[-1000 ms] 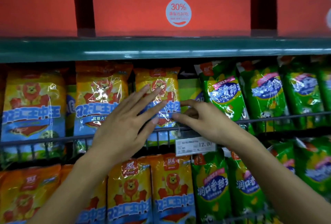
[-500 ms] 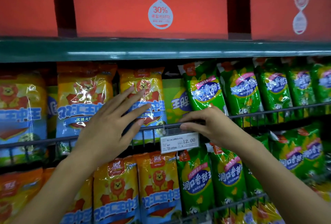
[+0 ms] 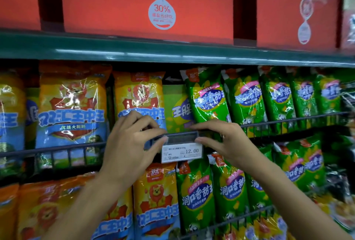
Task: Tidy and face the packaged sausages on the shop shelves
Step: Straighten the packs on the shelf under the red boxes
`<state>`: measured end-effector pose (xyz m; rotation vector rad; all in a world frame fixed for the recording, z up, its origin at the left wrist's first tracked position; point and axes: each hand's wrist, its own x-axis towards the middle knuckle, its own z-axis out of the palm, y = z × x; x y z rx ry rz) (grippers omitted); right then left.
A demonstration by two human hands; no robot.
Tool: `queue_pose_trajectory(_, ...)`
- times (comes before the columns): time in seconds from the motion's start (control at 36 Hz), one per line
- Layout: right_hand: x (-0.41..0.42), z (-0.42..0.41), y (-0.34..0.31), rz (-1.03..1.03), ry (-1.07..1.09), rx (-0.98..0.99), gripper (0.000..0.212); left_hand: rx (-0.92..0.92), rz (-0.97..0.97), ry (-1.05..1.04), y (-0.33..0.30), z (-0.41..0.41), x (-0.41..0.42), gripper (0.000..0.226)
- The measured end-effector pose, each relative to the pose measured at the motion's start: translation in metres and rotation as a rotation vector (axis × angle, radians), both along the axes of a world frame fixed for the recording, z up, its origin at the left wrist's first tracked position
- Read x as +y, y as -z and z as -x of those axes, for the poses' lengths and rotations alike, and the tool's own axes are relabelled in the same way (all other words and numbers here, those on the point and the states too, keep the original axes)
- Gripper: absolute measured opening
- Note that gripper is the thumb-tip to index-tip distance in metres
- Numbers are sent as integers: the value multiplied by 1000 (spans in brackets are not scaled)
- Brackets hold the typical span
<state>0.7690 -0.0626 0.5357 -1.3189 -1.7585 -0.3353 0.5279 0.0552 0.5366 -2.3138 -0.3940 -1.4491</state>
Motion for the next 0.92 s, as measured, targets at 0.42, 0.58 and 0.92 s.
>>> queue_pose_trajectory(0.42, -5, -58, 0, -169, -180, 67, 35, 9, 349, 93, -8, 4, -29, 31)
queue_pose_trajectory(0.58, -5, -76, -9, -295, -59, 107, 41, -37, 282, -83, -9, 5, -41, 18)
queue_pose_trajectory(0.92, -7, -72, -21, -156, 163, 143, 74, -32, 562, 2, -16, 5, -43, 19)
